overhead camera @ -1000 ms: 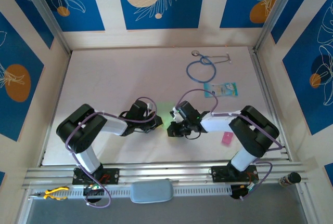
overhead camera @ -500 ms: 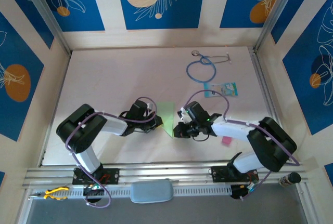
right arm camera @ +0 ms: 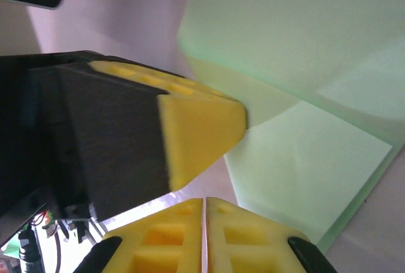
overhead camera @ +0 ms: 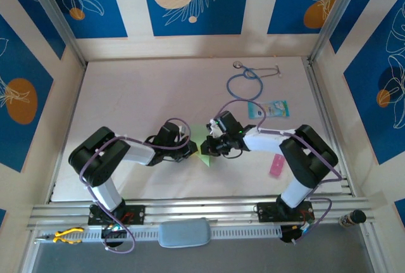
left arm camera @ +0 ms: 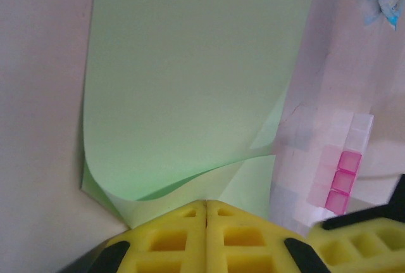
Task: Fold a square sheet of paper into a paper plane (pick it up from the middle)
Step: Third fold the triangle at the center of the table.
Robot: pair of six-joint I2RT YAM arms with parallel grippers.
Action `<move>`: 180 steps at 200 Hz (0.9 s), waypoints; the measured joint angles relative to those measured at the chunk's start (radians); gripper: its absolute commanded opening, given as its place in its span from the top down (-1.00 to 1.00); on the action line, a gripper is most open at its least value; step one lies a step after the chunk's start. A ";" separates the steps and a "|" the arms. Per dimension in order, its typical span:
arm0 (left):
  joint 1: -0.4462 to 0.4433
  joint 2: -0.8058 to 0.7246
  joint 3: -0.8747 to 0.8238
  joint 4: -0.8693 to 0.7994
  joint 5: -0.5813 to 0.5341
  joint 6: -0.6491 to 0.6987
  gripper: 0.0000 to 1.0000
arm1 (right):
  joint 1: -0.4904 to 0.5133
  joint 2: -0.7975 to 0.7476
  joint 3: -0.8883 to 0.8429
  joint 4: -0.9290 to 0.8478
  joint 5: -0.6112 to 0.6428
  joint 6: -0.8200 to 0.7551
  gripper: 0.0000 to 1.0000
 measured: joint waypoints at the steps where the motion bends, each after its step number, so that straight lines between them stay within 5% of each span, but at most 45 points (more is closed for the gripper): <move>1: 0.000 0.000 0.000 0.000 0.000 0.000 1.00 | 0.000 0.003 0.000 0.000 0.001 0.001 0.81; 180: 0.022 -0.011 0.159 -0.298 -0.017 0.178 0.98 | 0.002 0.051 -0.031 0.008 0.027 0.008 0.97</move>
